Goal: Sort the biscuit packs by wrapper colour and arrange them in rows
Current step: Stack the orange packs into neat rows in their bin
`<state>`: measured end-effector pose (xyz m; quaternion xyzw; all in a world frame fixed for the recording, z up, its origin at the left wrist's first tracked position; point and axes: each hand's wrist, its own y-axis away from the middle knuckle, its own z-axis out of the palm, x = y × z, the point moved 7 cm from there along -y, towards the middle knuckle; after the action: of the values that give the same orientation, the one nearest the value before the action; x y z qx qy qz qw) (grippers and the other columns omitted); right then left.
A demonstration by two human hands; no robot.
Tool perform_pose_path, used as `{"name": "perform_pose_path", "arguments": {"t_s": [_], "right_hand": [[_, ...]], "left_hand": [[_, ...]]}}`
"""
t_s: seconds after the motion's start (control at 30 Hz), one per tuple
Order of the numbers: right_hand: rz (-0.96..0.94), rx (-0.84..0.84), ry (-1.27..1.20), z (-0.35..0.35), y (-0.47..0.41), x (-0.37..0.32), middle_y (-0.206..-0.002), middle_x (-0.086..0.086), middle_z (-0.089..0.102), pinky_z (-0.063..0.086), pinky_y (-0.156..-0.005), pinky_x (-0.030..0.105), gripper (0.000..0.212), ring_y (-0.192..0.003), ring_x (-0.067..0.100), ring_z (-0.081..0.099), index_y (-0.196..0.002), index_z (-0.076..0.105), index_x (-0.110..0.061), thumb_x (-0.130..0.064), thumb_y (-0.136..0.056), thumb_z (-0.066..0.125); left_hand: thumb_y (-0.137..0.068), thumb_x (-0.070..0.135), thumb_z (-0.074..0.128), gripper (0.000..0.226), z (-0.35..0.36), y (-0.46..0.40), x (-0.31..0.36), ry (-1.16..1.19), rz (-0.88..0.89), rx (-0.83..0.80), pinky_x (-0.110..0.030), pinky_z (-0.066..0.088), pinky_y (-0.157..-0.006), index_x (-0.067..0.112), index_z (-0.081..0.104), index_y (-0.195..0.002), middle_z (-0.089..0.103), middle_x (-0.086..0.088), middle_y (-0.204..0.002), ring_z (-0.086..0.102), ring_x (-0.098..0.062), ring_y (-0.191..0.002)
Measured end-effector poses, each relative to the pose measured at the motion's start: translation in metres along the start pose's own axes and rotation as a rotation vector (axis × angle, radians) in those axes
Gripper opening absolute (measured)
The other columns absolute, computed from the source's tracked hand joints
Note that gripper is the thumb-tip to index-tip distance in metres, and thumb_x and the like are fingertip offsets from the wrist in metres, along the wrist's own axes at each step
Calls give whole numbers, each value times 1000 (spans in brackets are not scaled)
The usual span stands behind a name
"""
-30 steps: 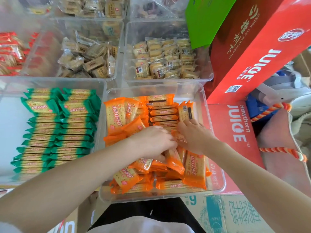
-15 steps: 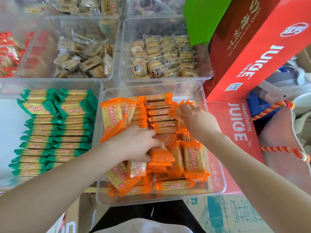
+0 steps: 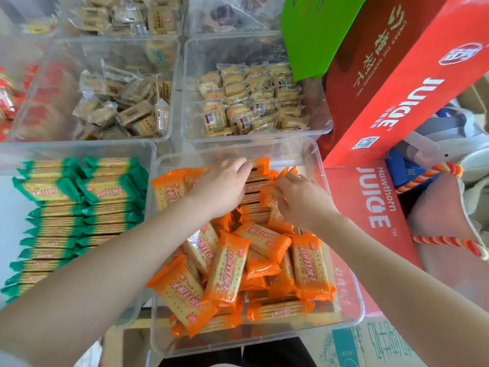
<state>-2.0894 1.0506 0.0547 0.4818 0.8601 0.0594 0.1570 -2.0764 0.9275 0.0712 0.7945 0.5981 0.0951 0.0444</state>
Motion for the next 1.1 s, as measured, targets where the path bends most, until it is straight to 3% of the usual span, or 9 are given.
{"name": "perform_pose_path", "arguments": {"t_s": [0.13,0.23,0.33,0.43,0.6,0.73,0.9,1.03,1.1], "right_hand": [[-37,-84,-35,8,-18,-2,-132,9,46,31,-101,33,32,-125,28,38,-114,58,-7,-23,-89,45],[83,-168,-214,21,-31,-1,-123,13,49,36,-90,33,29,-117,31,46,-119,48,-2,-17,-95,37],[132,-135,-189,32,-32,3,-135,12,41,35,-95,35,38,-123,31,42,-132,37,-5,-14,-94,37],[133,-161,-96,42,-26,2,-147,9,27,24,-108,37,53,-135,28,26,-145,19,-9,-20,-96,35],[125,-117,-15,39,-26,-2,-150,9,15,22,-111,39,54,-137,29,17,-142,23,-9,-29,-93,36],[93,-156,-1,40,-26,-1,-154,5,16,16,-113,39,60,-140,27,11,-147,15,-11,-33,-94,33],[93,-166,66,33,-26,-5,-141,9,31,24,-107,39,58,-132,29,24,-141,27,-14,-39,-90,37],[49,-160,95,35,-24,-8,-144,8,29,27,-107,40,53,-134,29,23,-140,30,-12,-35,-92,34],[48,-167,91,36,-23,-8,-145,8,30,27,-107,40,53,-134,29,25,-141,29,-12,-35,-93,34]], "left_hand": [[-91,4,42,46,7,-21,-3,-124,-73,-34,-37,45,-80,4,34,-136,45,-11,-126,49,-28,-113],[-89,-1,43,31,8,-27,-4,-228,-113,-47,-35,41,-74,3,46,-119,47,-12,-115,52,-29,-103],[-67,-1,49,28,13,-29,-2,-401,-43,45,-29,48,-64,7,63,-89,60,-6,-87,61,-23,-79],[-44,3,60,16,12,-29,-1,-462,31,122,-22,40,-45,12,62,-58,55,-2,-58,55,-20,-49],[-28,0,78,37,3,-24,-7,-409,54,131,-19,36,-38,10,58,-58,53,-3,-48,55,-22,-40],[-36,4,85,39,-4,-23,-13,-395,54,154,-19,33,-35,9,59,-64,52,-3,-50,55,-20,-41],[-45,-3,67,26,-1,-22,-5,-457,138,184,-21,37,-36,9,61,-68,53,-3,-55,54,-20,-43],[-55,-6,40,26,6,-31,10,-490,246,211,-18,31,-34,11,59,-64,50,-3,-56,49,-18,-38],[-51,-5,45,23,14,-38,16,-511,280,179,-17,28,-33,11,58,-61,49,-3,-55,48,-18,-37]]}}
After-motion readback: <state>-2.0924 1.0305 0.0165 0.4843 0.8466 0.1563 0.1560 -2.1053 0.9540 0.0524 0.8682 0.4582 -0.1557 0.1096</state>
